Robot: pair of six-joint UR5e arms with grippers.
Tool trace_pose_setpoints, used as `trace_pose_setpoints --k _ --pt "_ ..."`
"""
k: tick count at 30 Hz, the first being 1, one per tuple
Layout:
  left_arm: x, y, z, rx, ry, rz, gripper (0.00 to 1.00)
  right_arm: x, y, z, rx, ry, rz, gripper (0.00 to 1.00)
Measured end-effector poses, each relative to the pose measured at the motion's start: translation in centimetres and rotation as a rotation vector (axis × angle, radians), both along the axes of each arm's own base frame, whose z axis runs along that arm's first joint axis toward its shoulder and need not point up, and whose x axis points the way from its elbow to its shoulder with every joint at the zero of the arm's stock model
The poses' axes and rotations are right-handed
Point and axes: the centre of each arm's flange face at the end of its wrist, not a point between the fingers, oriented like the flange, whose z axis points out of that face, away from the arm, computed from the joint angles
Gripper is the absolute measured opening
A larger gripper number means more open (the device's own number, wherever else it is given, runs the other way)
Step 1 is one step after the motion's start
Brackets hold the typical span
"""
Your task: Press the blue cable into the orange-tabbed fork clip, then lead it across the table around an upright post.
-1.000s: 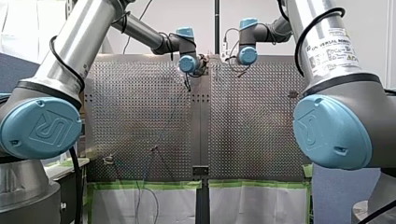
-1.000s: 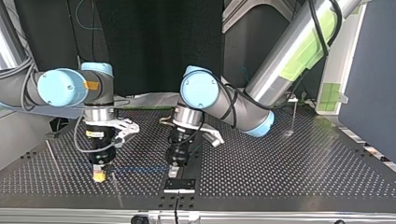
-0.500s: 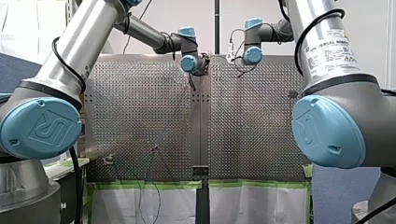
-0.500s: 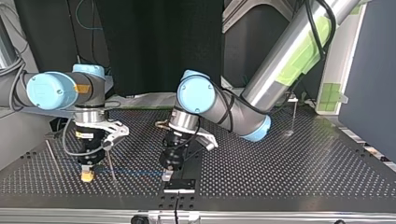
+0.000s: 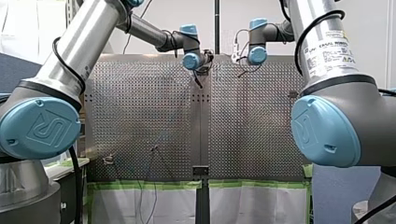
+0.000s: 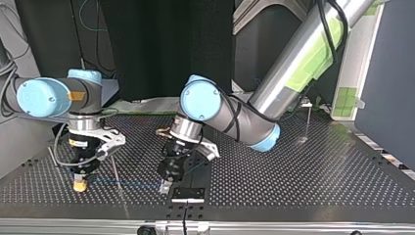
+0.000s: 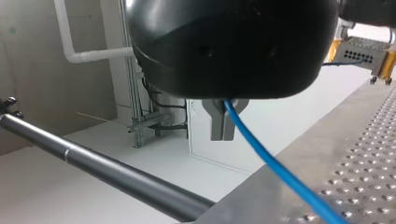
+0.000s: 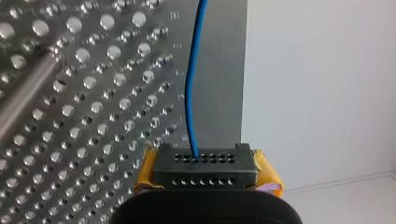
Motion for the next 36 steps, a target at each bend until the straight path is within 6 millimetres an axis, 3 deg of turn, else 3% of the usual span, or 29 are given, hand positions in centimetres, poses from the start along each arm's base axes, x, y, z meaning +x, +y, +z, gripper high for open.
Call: trace_pose_setpoints --k 9,15,36 --pt "0.8 -2.5 -2.9 0.03 0.059 -0.031 0.01 -1.6 -0.8 0.1 0.004 0.002 -0.025 0.0" --pt "0.8 -4.0 -3.8 0.036 0.074 -0.047 0.01 -2.8 -1.5 0.1 0.008 0.0 -0.045 0.0" --pt "0.5 -6.4 -8.0 0.065 0.12 -0.086 0.01 -6.7 -3.1 -1.0 0.054 0.006 -0.106 0.0"
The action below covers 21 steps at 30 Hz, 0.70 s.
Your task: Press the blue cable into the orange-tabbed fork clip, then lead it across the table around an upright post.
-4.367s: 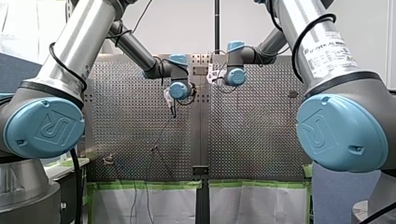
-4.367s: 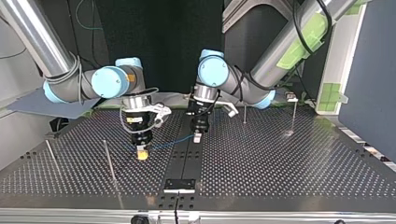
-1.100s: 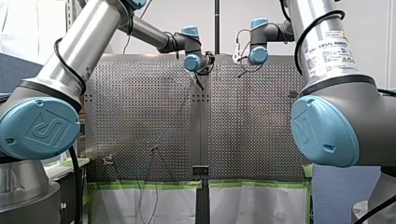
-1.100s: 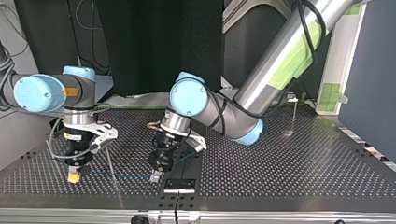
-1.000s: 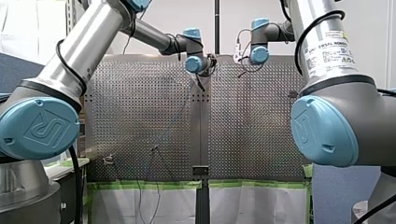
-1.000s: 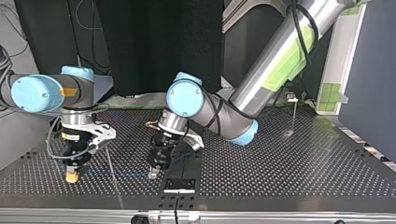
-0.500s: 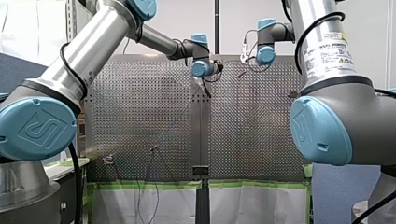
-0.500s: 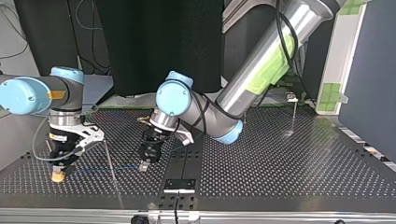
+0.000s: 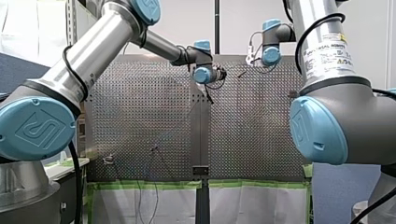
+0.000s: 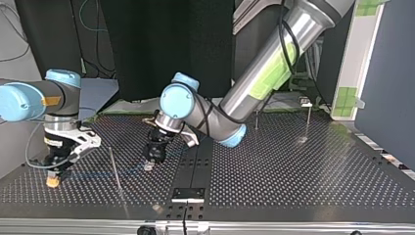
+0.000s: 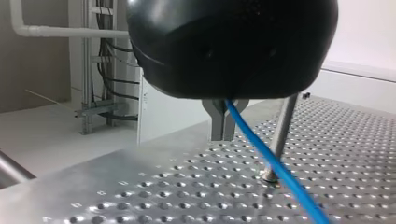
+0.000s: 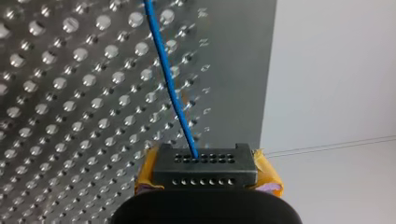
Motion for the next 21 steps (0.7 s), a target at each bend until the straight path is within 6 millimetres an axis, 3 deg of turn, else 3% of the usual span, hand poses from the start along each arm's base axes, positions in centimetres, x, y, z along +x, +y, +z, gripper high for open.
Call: trace_pose_setpoints --k 10,21 --pt "-0.1 -1.2 -2.6 0.018 0.023 -0.014 0.01 -1.2 -0.3 -1.9 0.033 0.001 -0.02 0.0" --pt "0.6 -1.6 -4.9 0.022 0.03 0.0 0.01 -1.0 -1.5 -8.7 0.135 0.044 -0.015 0.0"
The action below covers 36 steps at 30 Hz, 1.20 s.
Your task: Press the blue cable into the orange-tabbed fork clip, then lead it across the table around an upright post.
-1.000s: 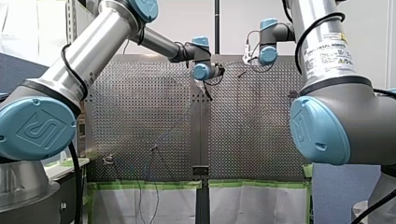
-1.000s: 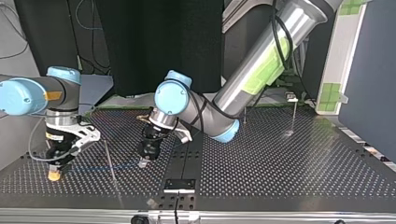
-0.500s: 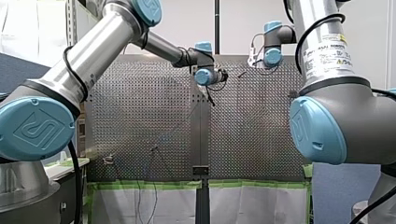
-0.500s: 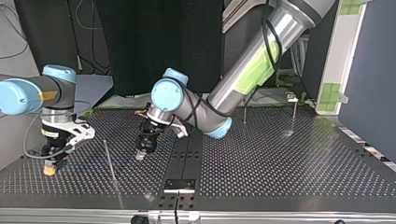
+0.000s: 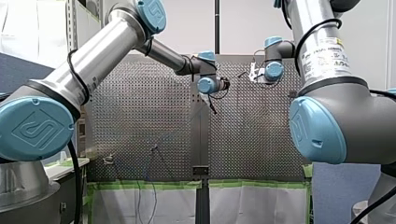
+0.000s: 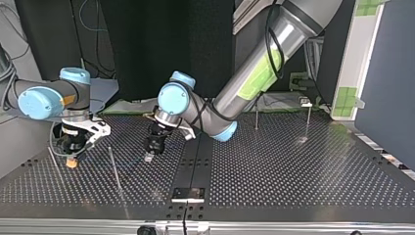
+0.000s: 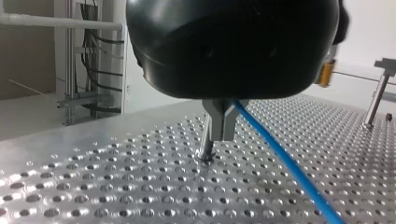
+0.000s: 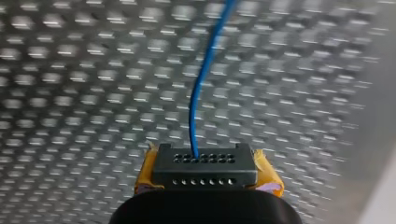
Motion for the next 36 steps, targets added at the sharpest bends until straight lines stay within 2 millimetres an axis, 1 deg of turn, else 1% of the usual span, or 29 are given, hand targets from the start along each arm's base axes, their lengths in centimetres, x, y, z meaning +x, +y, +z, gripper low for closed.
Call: trace_pose_setpoints --k 2,7,8,9,10,12,13,14,15,20,21,22,23,25,27,28,29,36 --pt "0.2 0.1 -0.1 0.005 -0.001 0.01 0.01 0.2 -0.2 -1.1 0.016 0.006 0.004 0.0" --pt "0.7 0.8 -0.2 0.018 -0.004 0.051 0.01 0.4 -0.4 -2.3 0.033 0.014 0.008 0.0" --pt "0.7 0.9 -0.2 0.022 -0.006 0.059 0.01 0.4 -0.5 -2.8 0.041 0.018 0.008 0.0" --pt "0.8 1.0 -0.3 0.027 -0.007 0.07 0.08 0.4 -0.5 -3.2 0.046 0.022 0.008 0.0" --pt "0.8 1.0 -0.3 0.031 -0.007 0.076 0.08 0.4 -0.6 -3.6 0.051 0.025 0.009 0.0" --pt "0.7 1.1 -0.3 0.04 -0.008 0.086 0.23 0.3 -0.7 -4.3 0.061 0.031 0.007 0.0" --pt "0.7 1.0 -0.3 0.044 -0.008 0.089 0.23 0.3 -0.7 -4.6 0.066 0.034 0.007 0.0" --pt "0.6 1.0 -0.4 0.048 -0.008 0.091 0.35 0.2 -0.7 -5.1 0.074 0.038 0.006 0.0" --pt "0.5 0.9 -0.4 0.054 -0.009 0.094 0.39 0.2 -0.7 -5.5 0.08 0.042 0.004 0.0" --pt "0.2 0.7 -0.5 0.068 -0.009 0.1 0.39 0.0 -0.4 -7.5 0.108 0.056 0.001 0.0" --pt "0.2 0.7 -0.5 0.069 -0.009 0.101 0.79 0.0 -0.4 -7.7 0.111 0.058 0.001 0.0" --pt "0.2 0.7 -0.5 0.07 -0.009 0.101 0.79 0.0 -0.4 -7.8 0.113 0.06 0.001 0.0" --pt "0.1 0.7 -0.5 0.074 -0.008 0.102 0.85 0.0 -0.3 -8.0 0.117 0.063 0.001 0.0" --pt "-0.2 0.5 -0.6 0.091 -0.004 0.109 0.85 -0.1 -0.2 -8.4 0.122 0.068 0.0 0.0" --pt "-0.5 0.5 -0.8 0.118 0.005 0.122 0.93 -0.1 0.0 -8.8 0.128 0.074 0.0 0.0" --pt "-0.6 0.6 -0.9 0.131 0.008 0.127 0.93 -0.2 0.1 -9.0 0.13 0.075 -0.001 0.0" --pt "-0.7 0.6 -1.0 0.143 0.011 0.13 1.0 -0.2 0.2 -9.3 0.132 0.077 -0.001 0.0" --pt "-1.1 0.8 -1.4 0.197 0.027 0.148 1.0 -0.3 0.6 -10.4 0.138 0.081 -0.001 0.0"
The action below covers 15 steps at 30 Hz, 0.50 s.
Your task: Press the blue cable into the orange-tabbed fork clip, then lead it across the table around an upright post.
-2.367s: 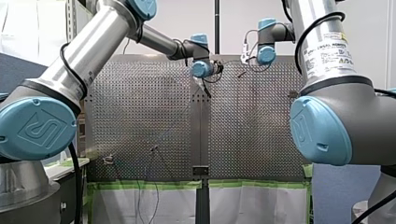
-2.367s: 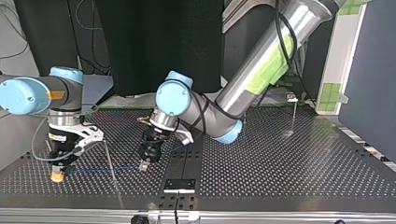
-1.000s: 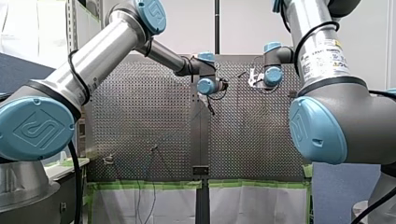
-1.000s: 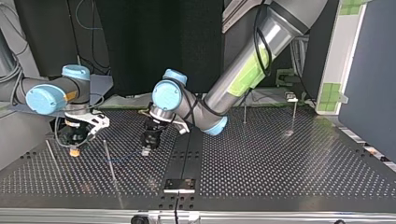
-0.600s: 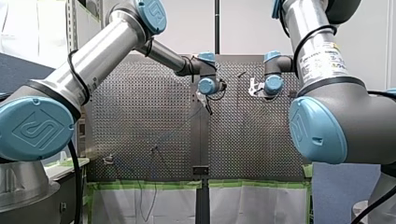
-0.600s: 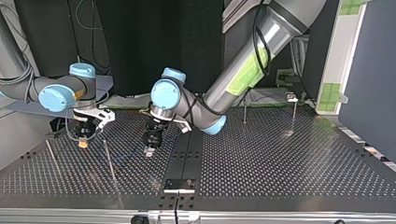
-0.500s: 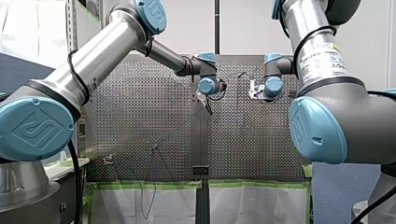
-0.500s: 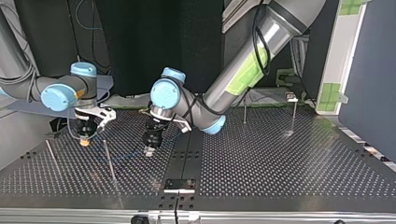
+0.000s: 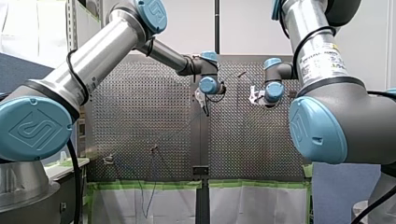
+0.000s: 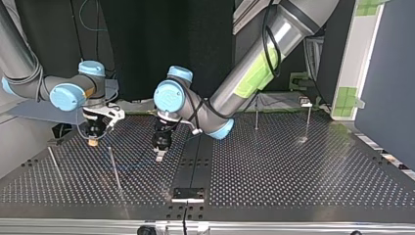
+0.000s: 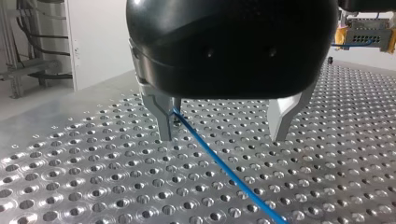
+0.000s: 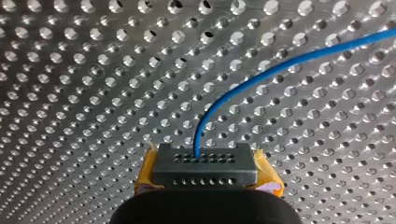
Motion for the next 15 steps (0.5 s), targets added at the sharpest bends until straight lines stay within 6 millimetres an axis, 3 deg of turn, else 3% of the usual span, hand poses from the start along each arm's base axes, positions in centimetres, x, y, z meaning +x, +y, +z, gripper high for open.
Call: trace_pose_setpoints --k 15 --pt "-0.1 0.2 -0.1 0.018 0.006 0.018 1.0 -0.2 1.1 -2.5 0.007 0.003 0.0 0.0"
